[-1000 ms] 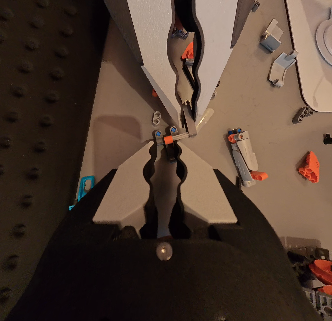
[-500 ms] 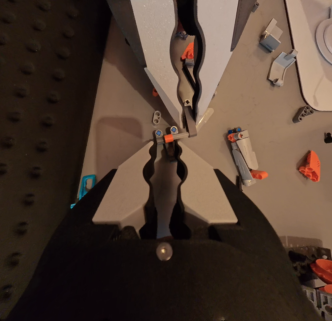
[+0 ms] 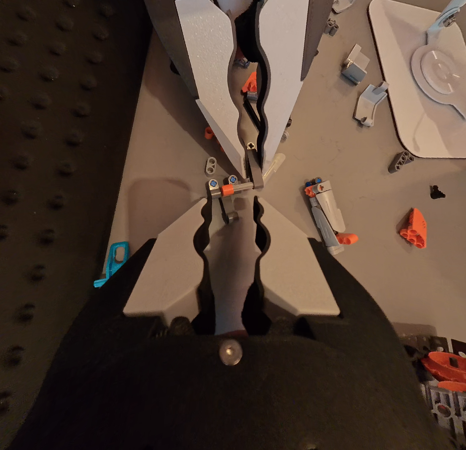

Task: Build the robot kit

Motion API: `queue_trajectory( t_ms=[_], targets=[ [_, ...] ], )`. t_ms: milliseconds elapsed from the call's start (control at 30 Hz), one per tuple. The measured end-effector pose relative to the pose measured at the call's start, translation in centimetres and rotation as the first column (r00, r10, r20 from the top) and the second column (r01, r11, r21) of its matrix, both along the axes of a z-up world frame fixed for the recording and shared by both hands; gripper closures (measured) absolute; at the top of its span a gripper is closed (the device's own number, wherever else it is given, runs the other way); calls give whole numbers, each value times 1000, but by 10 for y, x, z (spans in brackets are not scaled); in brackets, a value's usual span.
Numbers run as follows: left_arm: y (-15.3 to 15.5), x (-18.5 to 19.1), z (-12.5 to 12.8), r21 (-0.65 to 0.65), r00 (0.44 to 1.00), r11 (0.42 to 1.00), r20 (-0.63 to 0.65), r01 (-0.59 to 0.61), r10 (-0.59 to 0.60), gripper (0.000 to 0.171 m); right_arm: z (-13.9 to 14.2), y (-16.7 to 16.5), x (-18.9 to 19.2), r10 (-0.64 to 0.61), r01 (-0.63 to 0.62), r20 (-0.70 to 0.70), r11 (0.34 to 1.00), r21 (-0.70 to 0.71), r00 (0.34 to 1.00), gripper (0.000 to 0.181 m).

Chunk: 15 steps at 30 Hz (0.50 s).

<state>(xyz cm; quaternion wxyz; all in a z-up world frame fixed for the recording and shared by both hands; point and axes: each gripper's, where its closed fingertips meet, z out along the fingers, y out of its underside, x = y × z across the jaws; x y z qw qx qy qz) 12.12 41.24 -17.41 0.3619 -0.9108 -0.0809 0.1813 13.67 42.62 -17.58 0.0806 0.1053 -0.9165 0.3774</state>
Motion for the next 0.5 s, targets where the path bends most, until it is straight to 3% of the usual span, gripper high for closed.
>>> queue_trajectory(
  t_ms=[500],
  targets=[
    [-1,2,-1,-26,1000,1000,2,7,-7,165,11,-3,-5,5,-6,-9,996,-89,1000,151]
  ],
)
